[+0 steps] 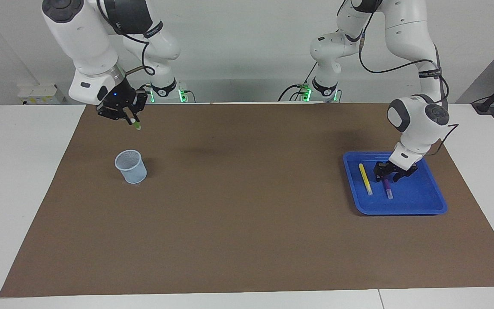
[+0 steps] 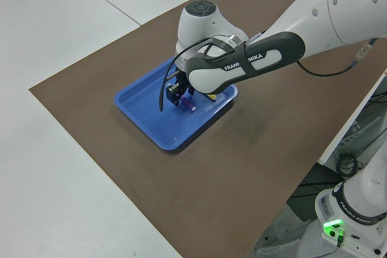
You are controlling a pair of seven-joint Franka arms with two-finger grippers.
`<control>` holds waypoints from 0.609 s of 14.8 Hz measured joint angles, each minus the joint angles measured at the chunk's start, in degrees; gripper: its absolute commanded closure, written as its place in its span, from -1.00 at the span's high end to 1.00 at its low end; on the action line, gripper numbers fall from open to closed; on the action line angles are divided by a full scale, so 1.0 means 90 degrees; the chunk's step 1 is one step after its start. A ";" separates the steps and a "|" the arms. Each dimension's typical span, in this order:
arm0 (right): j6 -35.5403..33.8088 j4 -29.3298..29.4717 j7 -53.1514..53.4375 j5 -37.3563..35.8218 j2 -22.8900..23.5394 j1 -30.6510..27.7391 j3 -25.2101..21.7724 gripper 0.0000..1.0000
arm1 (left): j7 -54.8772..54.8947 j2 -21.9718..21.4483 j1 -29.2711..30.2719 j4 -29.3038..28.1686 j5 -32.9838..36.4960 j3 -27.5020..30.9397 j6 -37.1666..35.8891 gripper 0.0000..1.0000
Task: Right arm passes pens to left for tray arrangement
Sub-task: 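Pull the green pen out of the white cup with the right gripper, then carry the green pen to center while the left gripper reaches toward it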
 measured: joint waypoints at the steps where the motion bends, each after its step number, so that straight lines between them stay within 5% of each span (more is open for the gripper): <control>1: 0.0000 -0.0001 0.0665 0.0443 -0.0010 0.0002 0.0067 -1.00 | 0.0000 0.0001 0.0000 0.0029 0.0000 -0.0006 -0.0063 1.00; 5: 0.0519 -0.0084 0.3062 0.1791 -0.0006 0.0230 0.0271 -1.00 | -0.0060 -0.0003 -0.0002 0.0757 -0.0254 -0.0066 -0.1286 1.00; 9: 0.2539 -0.0917 0.4887 0.2849 -0.0190 0.0913 0.0314 -1.00 | -0.0729 -0.0043 -0.0013 0.1663 -0.0712 -0.0138 -0.2705 1.00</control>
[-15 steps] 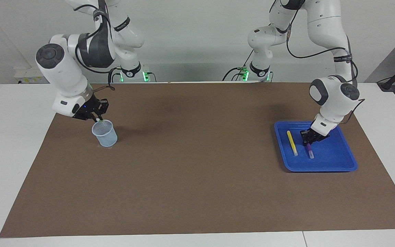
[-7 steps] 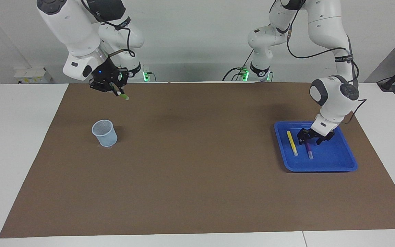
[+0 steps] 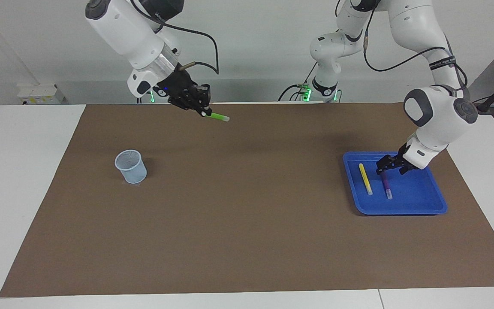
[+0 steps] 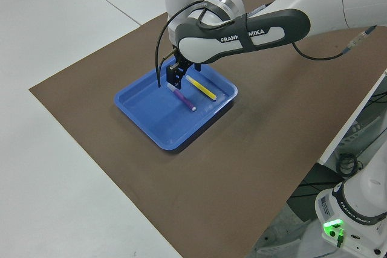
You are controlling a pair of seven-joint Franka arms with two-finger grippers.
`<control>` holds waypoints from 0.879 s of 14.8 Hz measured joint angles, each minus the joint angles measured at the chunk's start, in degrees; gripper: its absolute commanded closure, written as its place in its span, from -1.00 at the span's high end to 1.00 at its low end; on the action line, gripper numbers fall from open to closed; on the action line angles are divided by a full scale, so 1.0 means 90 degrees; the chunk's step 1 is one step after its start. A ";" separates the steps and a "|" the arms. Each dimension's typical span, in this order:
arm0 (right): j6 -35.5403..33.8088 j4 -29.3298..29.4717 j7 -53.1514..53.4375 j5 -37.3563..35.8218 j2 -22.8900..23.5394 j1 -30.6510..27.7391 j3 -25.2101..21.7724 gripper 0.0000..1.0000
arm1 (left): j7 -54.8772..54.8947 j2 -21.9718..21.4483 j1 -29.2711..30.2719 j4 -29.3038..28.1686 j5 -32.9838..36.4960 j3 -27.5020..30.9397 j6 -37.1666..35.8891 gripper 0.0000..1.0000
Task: Right arm passes pens to left for tray arrangement
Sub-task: 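Carry the green pen to center while the left gripper reaches toward it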
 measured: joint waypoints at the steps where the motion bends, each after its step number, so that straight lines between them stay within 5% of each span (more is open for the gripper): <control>1: 0.0611 -0.0349 0.0324 0.0222 -0.0116 0.0219 0.0008 -1.00 | -0.0381 -0.0019 -0.0007 0.0177 -0.0067 -0.0074 -0.0269 1.00; 6: 0.3431 -0.1813 0.2281 0.0880 -0.0706 0.1470 0.0044 -1.00 | -0.2820 -0.0425 -0.0134 0.0496 -0.0787 -0.0473 -0.0820 1.00; 13: 0.4980 -0.2434 0.3264 0.0898 -0.0746 0.2351 0.0032 -1.00 | -0.6715 -0.1139 -0.1019 0.0492 -0.1272 -0.0502 -0.0900 1.00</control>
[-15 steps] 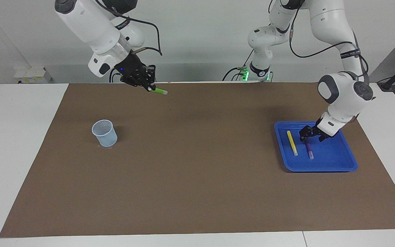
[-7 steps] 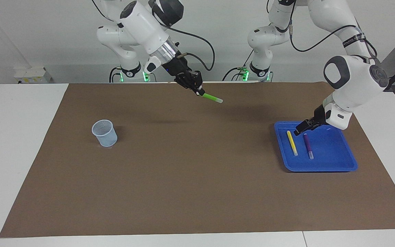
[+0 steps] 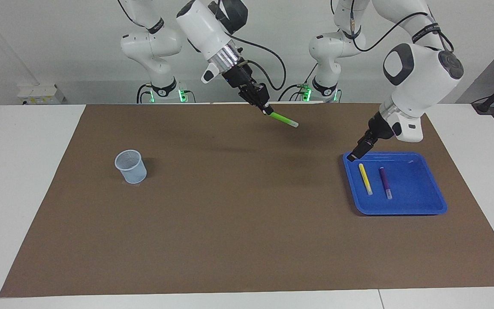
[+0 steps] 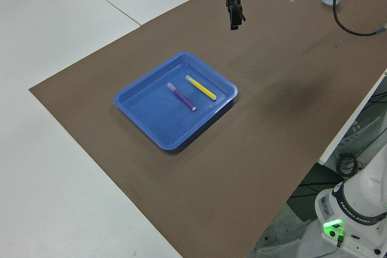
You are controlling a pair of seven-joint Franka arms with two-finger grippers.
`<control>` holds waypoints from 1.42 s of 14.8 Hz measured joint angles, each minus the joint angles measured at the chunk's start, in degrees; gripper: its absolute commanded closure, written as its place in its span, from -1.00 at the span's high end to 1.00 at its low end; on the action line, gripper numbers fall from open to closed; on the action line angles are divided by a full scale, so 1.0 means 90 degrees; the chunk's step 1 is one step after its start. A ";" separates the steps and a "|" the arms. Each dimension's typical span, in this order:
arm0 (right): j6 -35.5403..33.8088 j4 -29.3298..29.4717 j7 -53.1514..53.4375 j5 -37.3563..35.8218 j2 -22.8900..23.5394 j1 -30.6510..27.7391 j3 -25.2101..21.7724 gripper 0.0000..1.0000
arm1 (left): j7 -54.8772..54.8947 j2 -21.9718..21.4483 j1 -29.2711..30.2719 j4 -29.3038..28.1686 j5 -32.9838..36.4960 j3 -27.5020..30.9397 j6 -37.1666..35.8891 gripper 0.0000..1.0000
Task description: Right arm passes pens to left for tray arrangement
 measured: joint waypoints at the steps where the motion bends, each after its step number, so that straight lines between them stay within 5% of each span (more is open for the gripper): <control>1: 0.0199 -0.0102 0.0000 0.0003 0.0004 0.0085 -0.0001 -1.00 | -0.0503 -0.0126 -0.0064 -0.0002 -0.0068 0.0000 -0.0003 1.00; 9: 0.0537 -0.0297 0.0000 0.0004 0.0015 0.0228 -0.0017 -1.00 | -0.3868 -0.0655 -0.0594 -0.0162 -0.0120 0.0004 0.0009 1.00; 21: 0.0537 -0.0307 0.0000 0.0004 0.0017 0.0228 -0.0031 -1.00 | -0.6422 -0.0889 -0.1911 -0.0846 -0.0124 -0.0003 0.0747 1.00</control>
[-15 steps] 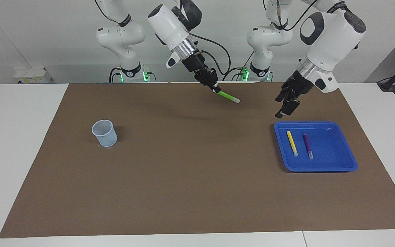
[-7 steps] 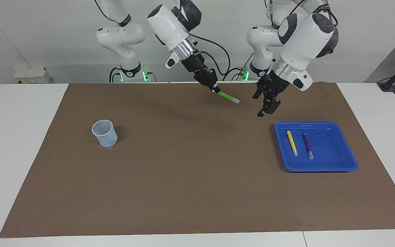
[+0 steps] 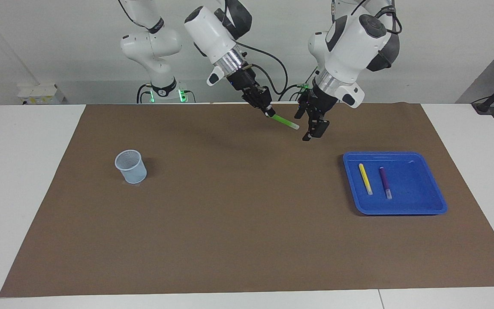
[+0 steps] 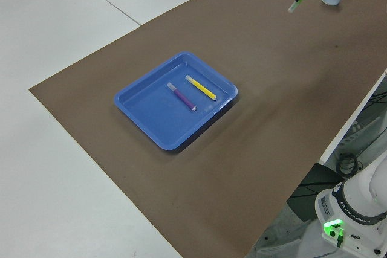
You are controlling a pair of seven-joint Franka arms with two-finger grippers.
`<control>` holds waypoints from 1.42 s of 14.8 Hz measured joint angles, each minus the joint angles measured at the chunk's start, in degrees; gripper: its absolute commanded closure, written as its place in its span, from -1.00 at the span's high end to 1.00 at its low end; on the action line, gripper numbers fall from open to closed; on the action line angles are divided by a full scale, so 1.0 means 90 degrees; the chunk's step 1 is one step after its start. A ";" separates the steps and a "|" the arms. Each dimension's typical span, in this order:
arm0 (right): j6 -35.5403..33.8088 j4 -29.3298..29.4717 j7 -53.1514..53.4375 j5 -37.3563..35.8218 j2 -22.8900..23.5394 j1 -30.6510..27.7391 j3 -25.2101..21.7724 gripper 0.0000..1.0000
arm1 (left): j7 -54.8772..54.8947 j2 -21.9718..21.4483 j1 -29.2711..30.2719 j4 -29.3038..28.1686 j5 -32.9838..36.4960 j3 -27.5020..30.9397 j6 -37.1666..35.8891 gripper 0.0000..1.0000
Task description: Right arm passes pens to left for tray arrangement
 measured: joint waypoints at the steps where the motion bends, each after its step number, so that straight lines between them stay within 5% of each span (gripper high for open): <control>1: 0.0000 0.0000 0.0000 0.0000 0.0000 0.0000 -0.0003 -1.00 | -0.0077 -0.0040 -0.0129 -0.0075 0.0000 -0.0003 0.0005 1.00; 8: 0.0000 -0.0004 0.0000 0.0000 0.0002 -0.0002 -0.0013 -1.00 | -0.0573 -0.0333 -0.0684 -0.0706 -0.0001 -0.0002 0.0571 0.90; 10: 0.0000 -0.0004 -0.0001 0.0000 0.0005 -0.0002 -0.0015 -1.00 | -0.0574 -0.0358 -0.0684 -0.0718 -0.0001 0.0001 0.0574 0.71; 11: 0.0000 -0.0004 -0.0003 0.0000 0.0005 -0.0002 -0.0015 -1.00 | -0.0574 -0.0361 -0.0684 -0.0719 -0.0001 0.0001 0.0575 0.41; 14: 0.0000 -0.0004 -0.0005 0.0000 0.0010 -0.0002 -0.0015 -1.00 | -0.0564 -0.0362 -0.0688 -0.0720 -0.0001 0.0001 0.0583 -1.00; 21: -0.0029 -0.0028 -0.0011 0.0000 0.0009 0.0000 -0.0013 -1.00 | -0.0315 -0.0362 -0.0701 -0.0721 0.0008 0.0029 0.0665 -1.00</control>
